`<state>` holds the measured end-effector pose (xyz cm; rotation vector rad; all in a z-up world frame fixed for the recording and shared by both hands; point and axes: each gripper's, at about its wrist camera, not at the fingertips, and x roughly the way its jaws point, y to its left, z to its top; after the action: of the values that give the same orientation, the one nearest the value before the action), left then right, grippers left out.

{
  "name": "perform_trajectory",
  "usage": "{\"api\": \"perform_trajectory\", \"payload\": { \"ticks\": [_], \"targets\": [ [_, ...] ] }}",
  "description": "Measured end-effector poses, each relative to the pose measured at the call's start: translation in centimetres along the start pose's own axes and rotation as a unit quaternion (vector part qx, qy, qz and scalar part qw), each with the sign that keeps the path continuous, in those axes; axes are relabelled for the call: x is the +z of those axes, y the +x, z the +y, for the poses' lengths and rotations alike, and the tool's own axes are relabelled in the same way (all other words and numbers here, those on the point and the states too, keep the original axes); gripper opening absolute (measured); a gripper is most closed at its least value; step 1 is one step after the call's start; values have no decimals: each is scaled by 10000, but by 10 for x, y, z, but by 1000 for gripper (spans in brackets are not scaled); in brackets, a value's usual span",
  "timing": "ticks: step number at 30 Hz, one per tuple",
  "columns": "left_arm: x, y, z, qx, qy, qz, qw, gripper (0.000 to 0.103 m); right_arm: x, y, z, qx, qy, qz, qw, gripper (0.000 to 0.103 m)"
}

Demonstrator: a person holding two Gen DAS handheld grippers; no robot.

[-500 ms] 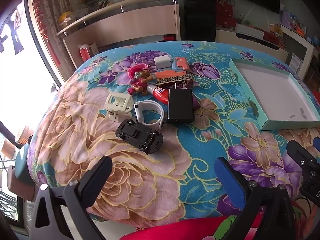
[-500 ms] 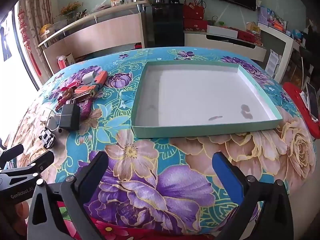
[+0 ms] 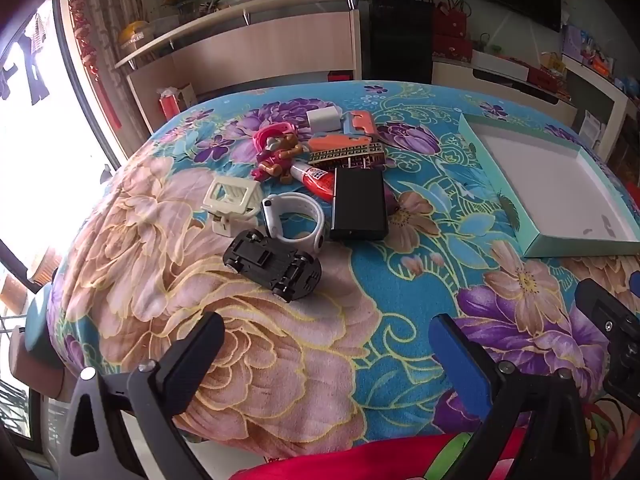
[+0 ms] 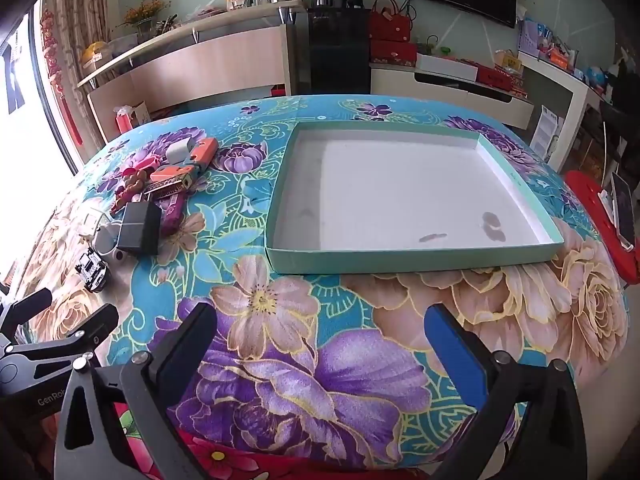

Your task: Organize rigid objects

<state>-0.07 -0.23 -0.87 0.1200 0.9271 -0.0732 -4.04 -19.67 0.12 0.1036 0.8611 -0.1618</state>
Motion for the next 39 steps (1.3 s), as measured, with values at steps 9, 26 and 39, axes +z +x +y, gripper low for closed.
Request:
{"api": "perform_trajectory", "payload": {
  "ticks": [9,26,39],
  "targets": [
    [-3,0,1,12,-32,-73,10000,103,-2,3,1,-29,-29,3,10000,103],
    [-6,1,2,-4,-54,-65,10000,103,-2,4,2,-39,-56,46,10000,103],
    [-6,3,6,0,-126,-29,9999,103,-2,4,2,-37,-53,41,10000,103]
  ]
}}
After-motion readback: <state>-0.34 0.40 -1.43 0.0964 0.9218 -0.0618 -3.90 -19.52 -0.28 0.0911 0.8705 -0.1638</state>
